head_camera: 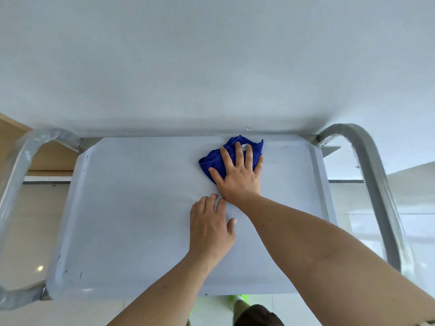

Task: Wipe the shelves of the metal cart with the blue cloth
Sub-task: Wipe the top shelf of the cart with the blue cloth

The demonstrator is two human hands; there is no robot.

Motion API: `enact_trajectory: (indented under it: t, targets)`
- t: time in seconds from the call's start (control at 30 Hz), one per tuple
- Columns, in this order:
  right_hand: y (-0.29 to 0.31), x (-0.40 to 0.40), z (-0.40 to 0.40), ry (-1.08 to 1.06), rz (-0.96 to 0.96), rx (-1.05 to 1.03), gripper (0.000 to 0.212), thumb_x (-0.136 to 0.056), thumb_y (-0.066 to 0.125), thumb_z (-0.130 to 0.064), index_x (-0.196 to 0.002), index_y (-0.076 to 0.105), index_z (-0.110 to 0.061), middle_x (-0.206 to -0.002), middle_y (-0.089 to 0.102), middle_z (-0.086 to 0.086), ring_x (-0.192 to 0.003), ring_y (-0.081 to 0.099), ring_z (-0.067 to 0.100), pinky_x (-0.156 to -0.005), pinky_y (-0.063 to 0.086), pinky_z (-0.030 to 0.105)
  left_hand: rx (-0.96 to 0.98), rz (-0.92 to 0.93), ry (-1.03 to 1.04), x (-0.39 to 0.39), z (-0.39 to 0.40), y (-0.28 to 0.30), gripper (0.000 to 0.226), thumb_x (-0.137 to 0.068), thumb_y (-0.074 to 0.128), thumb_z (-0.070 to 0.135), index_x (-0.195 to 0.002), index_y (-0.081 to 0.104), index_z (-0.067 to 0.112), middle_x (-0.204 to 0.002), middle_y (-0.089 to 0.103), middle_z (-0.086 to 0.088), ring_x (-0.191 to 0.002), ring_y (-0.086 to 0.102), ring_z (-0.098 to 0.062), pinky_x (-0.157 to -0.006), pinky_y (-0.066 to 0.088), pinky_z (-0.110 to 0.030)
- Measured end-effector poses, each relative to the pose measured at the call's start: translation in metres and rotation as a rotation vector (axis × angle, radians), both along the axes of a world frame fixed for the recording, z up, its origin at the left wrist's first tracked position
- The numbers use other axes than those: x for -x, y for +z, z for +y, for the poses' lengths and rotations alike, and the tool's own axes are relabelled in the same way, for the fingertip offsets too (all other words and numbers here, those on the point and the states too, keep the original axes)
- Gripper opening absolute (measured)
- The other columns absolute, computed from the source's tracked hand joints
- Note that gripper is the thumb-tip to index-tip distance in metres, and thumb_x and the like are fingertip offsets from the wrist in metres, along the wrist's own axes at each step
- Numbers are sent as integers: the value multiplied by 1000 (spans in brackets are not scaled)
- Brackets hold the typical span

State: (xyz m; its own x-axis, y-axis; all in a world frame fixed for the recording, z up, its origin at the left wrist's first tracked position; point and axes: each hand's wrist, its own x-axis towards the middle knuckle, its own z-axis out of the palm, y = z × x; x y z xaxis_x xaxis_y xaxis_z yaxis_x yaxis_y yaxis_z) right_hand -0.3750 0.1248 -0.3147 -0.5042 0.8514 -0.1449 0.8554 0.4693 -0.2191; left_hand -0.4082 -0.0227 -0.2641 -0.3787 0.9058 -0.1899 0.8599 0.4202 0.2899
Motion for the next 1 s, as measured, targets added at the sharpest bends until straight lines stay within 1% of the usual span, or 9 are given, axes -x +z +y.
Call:
enact_trajectory:
  t: [0.2, 0.27, 0.4, 0.6, 0.67, 0.8, 0.93, 1.0]
  targets:
    - [0, -66, 32, -108, 14, -3, 75, -93, 13, -77, -156, 14, -38, -169, 6, 5, -152, -11, 28, -118, -13, 60, 17, -7, -100, -46, 30, -5, 55, -89, 54, 47, -137, 49, 19, -142, 47, -6, -130, 39, -26, -111, 31, -40]
    - [0, -84, 41, -131, 3, -3, 75, -92, 12, -78, -156, 13, -39, -169, 5, 5, -152, -12, 28, -117, -14, 60, 33, -24, -76, -55, 34, -7, 56, -87, 61, 44, -137, 52, 19, -143, 46, -9, -131, 39, -29, -112, 30, -42]
    - [-1, -113, 53, -184, 7, -6, 74, -92, 13, -78, -156, 16, -39, -169, 6, 5, -152, -12, 28, -116, -17, 59, 13, -51, -23, -57, 36, -9, 54, -80, 74, 38, -129, 61, 18, -138, 53, -10, -128, 45, -31, -109, 34, -43]
    - [1, -143, 51, -249, -21, -12, 75, -92, 10, -77, -156, 15, -38, -169, 6, 5, -152, -14, 29, -117, -17, 59, 34, -41, -17, -58, 40, -8, 54, -79, 76, 37, -128, 63, 19, -134, 56, -9, -123, 49, -30, -104, 39, -42]
    - [2, -148, 42, -282, -28, -14, 75, -93, 10, -76, -157, 14, -37, -169, 5, 5, -152, -15, 29, -117, -17, 59, 51, -36, -11, -58, 41, -7, 54, -81, 74, 38, -131, 60, 21, -137, 54, -7, -122, 48, -28, -103, 39, -41]
    - [2, -159, 18, -362, -40, -13, 75, -94, 10, -76, -158, 10, -36, -169, 3, 5, -152, -16, 29, -116, -18, 60, 63, -43, -35, -56, 41, -9, 57, -85, 68, 41, -137, 54, 23, -143, 47, -6, -127, 43, -27, -105, 37, -39]
    - [2, -158, -4, -412, -69, 3, 75, -94, 10, -75, -158, 7, -36, -169, 2, 6, -151, -15, 30, -116, -17, 60, 106, -47, -86, -53, 35, -10, 64, -90, 55, 49, -147, 39, 24, -152, 34, -7, -137, 32, -25, -114, 27, -38]
    - [3, -154, -16, -440, -68, 17, 76, -93, 11, -75, -158, 7, -35, -169, 1, 7, -151, -15, 31, -116, -16, 62, 140, -85, -123, -49, 30, -10, 69, -91, 53, 51, -151, 31, 24, -158, 25, -7, -141, 25, -25, -117, 21, -39]
